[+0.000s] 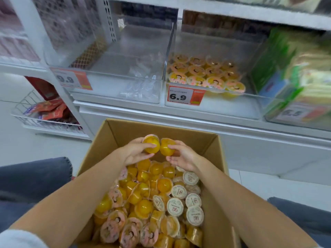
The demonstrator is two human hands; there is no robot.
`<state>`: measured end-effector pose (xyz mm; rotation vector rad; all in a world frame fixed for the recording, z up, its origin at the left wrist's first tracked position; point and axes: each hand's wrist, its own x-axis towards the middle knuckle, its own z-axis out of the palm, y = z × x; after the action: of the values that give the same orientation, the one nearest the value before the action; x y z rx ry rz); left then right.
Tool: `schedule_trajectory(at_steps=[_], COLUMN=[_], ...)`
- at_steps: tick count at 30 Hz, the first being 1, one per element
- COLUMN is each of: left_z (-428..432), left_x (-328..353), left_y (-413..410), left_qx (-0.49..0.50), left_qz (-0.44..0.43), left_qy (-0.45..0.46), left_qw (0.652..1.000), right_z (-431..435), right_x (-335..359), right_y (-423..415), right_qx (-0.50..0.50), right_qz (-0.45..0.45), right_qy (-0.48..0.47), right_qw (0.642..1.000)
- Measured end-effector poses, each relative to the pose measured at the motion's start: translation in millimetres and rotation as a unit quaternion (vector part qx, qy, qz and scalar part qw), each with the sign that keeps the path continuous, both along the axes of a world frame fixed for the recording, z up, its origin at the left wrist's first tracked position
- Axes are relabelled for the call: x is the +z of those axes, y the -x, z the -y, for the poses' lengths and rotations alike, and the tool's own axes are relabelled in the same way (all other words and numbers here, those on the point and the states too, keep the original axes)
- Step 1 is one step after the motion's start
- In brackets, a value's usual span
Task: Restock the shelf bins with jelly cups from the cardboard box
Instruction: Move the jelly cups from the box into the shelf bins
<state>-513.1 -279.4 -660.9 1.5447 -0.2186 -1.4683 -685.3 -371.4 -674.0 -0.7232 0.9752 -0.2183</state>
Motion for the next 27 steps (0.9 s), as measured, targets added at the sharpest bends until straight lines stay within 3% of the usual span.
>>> schedule_trajectory(at_steps=[6, 10, 17, 23, 27], left_z=[9, 18, 68, 139, 171], left_x=[101, 152, 237, 247, 220], left_y=[17, 34, 49, 49, 37], left_qx=[-0.021, -0.024, -0.025, -0.083, -0.187], left_qz=[-0.039, 0.084, 0.243, 0.368, 0.41], left_qy=[0.064, 0.095, 0.225, 0.211, 0.145], left_qw=[0.997, 0.992, 0.943, 0.902, 0.881], right_z=[5, 12, 58, 126, 164], right_x=[102, 162, 228, 242, 224], right_y=[20, 33, 39, 36, 34], right_qx=[0.004, 0.004, -0.059, -0.052, 0.063], right_qz=[0.046, 0.078, 0.154, 0.024, -0.084], right_qy=[0.077, 0.1, 0.158, 0.243, 0.261], right_qw=[0.996, 0.992, 0.974, 0.968, 0.96])
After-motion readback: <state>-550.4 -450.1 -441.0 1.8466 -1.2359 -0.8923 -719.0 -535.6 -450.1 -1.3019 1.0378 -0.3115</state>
